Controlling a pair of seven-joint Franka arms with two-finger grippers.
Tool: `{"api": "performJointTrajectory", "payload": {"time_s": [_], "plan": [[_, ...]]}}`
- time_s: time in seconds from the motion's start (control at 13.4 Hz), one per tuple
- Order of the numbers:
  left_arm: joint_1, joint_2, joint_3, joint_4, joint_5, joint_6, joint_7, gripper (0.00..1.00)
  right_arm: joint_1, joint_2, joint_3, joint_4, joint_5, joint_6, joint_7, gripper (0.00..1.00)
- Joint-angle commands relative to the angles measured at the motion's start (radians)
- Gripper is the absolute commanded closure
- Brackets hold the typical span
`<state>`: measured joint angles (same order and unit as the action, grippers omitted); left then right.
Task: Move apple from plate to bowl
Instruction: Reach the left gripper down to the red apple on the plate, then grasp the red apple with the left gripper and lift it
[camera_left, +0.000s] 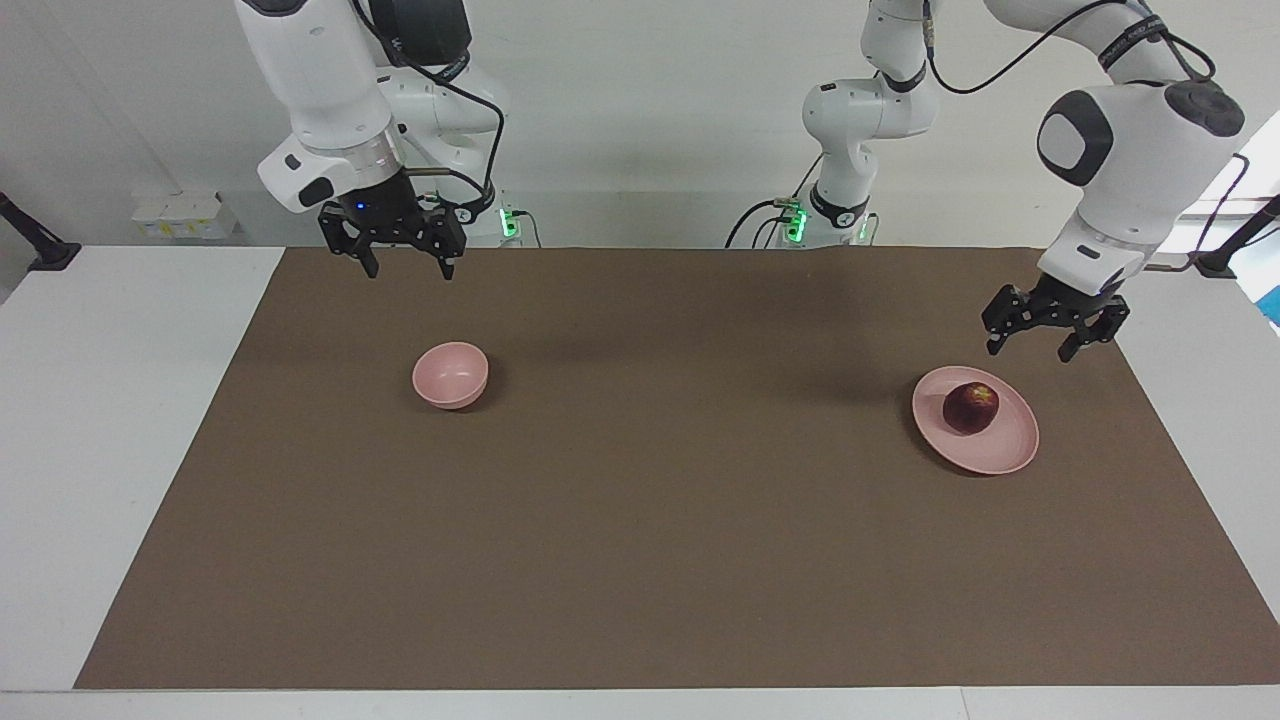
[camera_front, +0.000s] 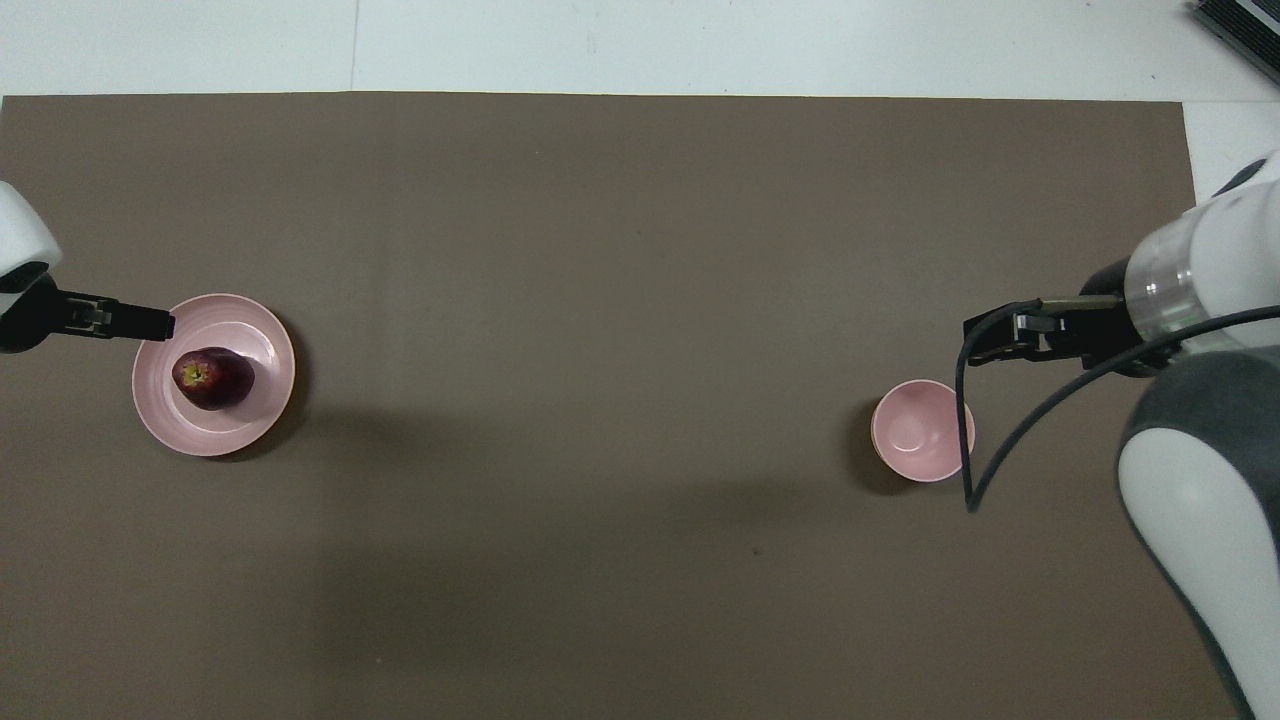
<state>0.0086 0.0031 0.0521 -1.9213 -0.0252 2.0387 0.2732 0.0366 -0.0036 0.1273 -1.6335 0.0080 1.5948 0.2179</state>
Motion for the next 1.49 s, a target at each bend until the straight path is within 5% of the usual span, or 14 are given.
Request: {"api": "performJointTrajectory", "payload": {"time_s": [0.0,0.75,0.82,0.97,1.12,1.42], "plan": [[0.022,0.018,-0.003,-0.056,-0.012,0.054,0.029,0.00,0.023,0.011,0.005,-0.049,0.014,0.056,0.053,0.00],[0.050,0.135,-0.003,-0.303,-0.012,0.492,0.029,0.00,0.160,0.092,0.005,-0.115,0.015,0.163,0.268,0.00],[0.048,0.133,-0.003,-0.308,-0.012,0.485,0.027,0.07,0.176,0.100,0.005,-0.118,0.015,0.174,0.291,0.00],[0.040,0.127,-0.003,-0.308,-0.012,0.445,0.024,0.60,0.201,0.114,0.005,-0.120,0.041,0.180,0.329,0.00],[0.042,0.124,-0.003,-0.297,-0.010,0.379,0.041,0.94,0.200,0.122,0.005,-0.123,0.098,0.180,0.337,0.00],[0.021,0.060,-0.021,-0.242,-0.012,0.246,0.040,1.00,0.189,0.149,0.003,-0.129,0.284,0.180,0.434,0.00]]}}
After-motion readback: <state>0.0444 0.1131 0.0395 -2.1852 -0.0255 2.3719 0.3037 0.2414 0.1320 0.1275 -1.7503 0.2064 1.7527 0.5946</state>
